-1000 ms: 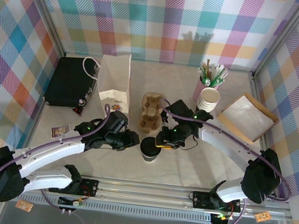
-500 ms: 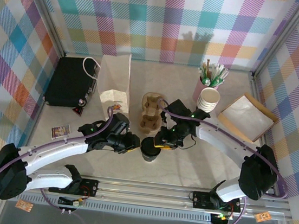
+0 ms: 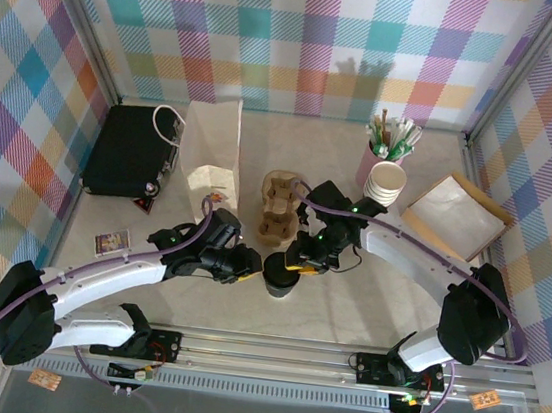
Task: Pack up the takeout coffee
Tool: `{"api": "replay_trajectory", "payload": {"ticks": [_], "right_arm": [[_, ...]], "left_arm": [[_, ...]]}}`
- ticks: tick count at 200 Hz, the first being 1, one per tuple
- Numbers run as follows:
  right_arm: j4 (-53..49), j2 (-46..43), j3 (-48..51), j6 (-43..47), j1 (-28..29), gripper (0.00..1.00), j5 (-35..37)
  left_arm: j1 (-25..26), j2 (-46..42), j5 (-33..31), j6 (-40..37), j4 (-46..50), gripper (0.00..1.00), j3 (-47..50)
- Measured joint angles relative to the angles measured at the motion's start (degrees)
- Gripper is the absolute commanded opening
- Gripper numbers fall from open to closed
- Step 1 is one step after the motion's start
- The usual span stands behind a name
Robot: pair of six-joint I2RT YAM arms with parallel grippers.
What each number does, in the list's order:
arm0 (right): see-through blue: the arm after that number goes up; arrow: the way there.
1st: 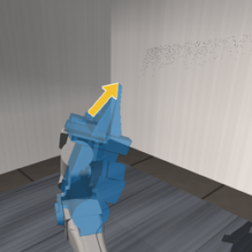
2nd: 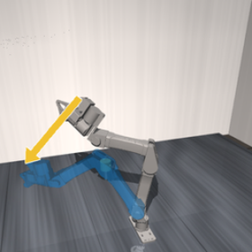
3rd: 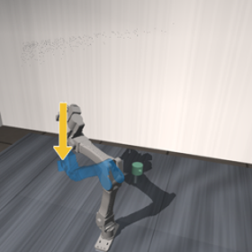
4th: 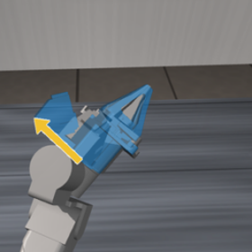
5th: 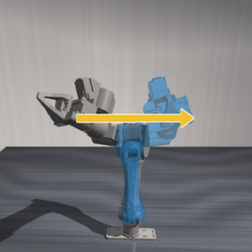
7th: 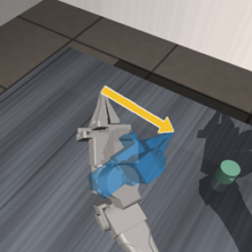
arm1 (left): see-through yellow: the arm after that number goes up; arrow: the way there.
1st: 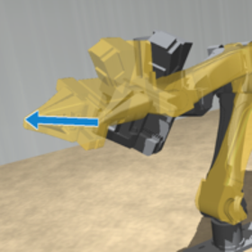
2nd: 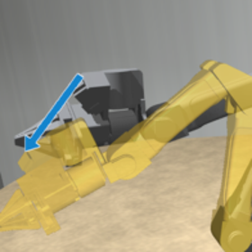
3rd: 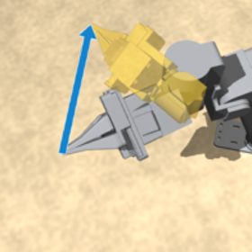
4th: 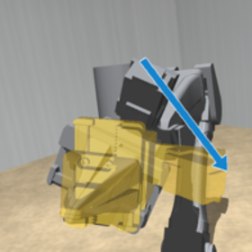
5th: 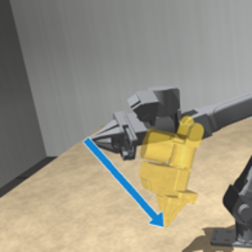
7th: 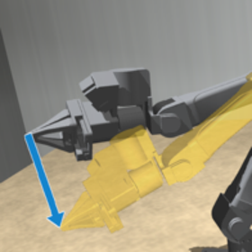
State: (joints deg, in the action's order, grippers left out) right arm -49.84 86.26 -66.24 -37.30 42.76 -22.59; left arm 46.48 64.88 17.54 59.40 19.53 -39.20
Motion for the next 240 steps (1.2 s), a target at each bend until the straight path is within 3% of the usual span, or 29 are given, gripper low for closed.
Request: {"api": "replay_trajectory", "payload": {"ticks": [109,240], "right_arm": [[-0.76,1.11,-1.18,-0.02,0.74,0.35,0.04],[-2.56,2.21,-2.58,0.00,0.85,0.36,0.50]], "left_arm": [[0.00,-4.04,0.90,1.27,-6.49,0.32,3.50],[0.00,-2.69,1.36,2.23,-12.57,0.18,6.05]]}}
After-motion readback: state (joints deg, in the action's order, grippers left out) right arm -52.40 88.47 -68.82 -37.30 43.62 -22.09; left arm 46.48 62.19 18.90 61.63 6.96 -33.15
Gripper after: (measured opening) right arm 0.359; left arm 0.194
